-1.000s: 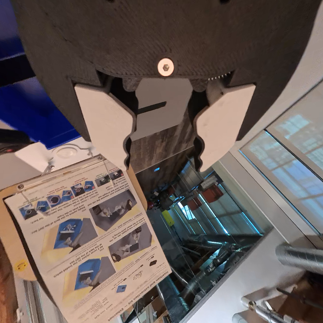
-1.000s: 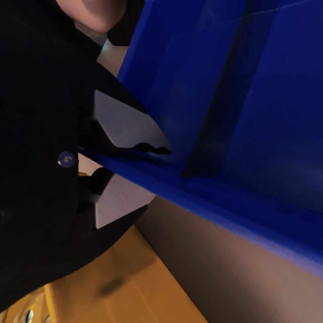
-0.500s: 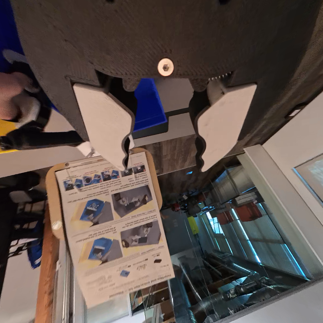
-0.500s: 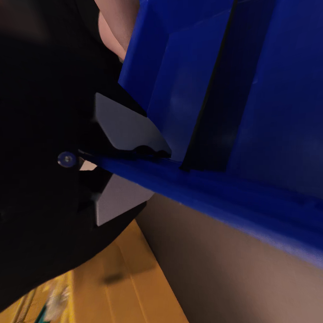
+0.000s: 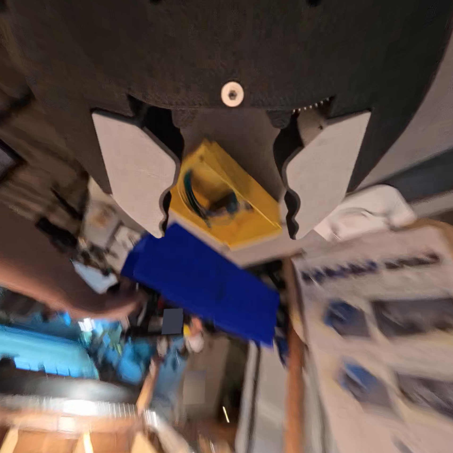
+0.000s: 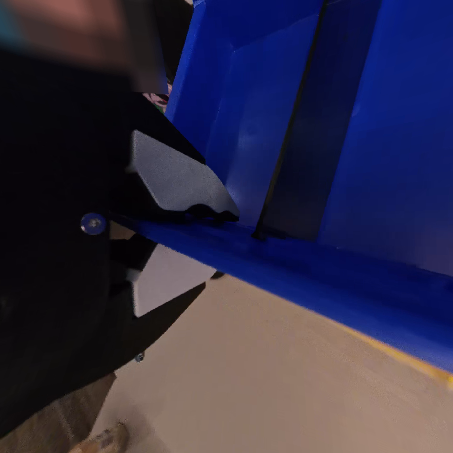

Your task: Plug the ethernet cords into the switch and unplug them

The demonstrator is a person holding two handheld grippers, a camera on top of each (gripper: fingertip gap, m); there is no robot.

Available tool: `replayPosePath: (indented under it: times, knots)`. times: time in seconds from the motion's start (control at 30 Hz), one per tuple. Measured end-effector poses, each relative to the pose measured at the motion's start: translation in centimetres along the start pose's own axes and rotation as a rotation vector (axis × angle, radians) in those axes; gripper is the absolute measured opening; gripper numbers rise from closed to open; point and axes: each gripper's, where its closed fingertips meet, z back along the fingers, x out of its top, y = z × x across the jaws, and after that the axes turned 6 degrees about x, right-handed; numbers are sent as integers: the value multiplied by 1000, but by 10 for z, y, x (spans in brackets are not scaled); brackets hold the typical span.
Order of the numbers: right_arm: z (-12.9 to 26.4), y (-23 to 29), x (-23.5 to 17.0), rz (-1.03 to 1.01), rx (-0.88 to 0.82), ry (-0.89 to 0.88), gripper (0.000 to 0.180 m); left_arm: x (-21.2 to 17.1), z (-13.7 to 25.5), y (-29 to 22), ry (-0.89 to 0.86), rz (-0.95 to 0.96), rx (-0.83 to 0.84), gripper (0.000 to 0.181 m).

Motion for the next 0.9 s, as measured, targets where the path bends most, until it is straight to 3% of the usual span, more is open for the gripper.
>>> replayPosePath:
  times: [0.07,0.2,0.3,0.43,0.57,0.6,0.63,0.9]
  knots:
    - [18,-58,-28,-107,-22,-65,4,-50,-52,-17,241,37,-112,97]
    - [22,-157,-88,-303,-50,-153,6,-150,-140,-26,557,116,-151,84]
    - [8,-207,-122,-399,-65,-178,6,-200,-165,-29,698,137,-155,88]
    - [-26,-241,-144,-452,-30,-150,5,-242,-176,-4,805,-1,9,82]
    - [-61,-252,-144,-439,4,-104,5,-251,-171,-4,870,23,-77,57]
    - [-69,-253,-142,-429,7,-91,5,-250,-167,-8,890,15,-136,37]
    - [-76,-252,-141,-419,15,-75,5,-249,-162,-5,914,-7,-156,29]
    - [-123,-247,-132,-327,-45,16,7,-228,-100,104,1050,-31,64,9]
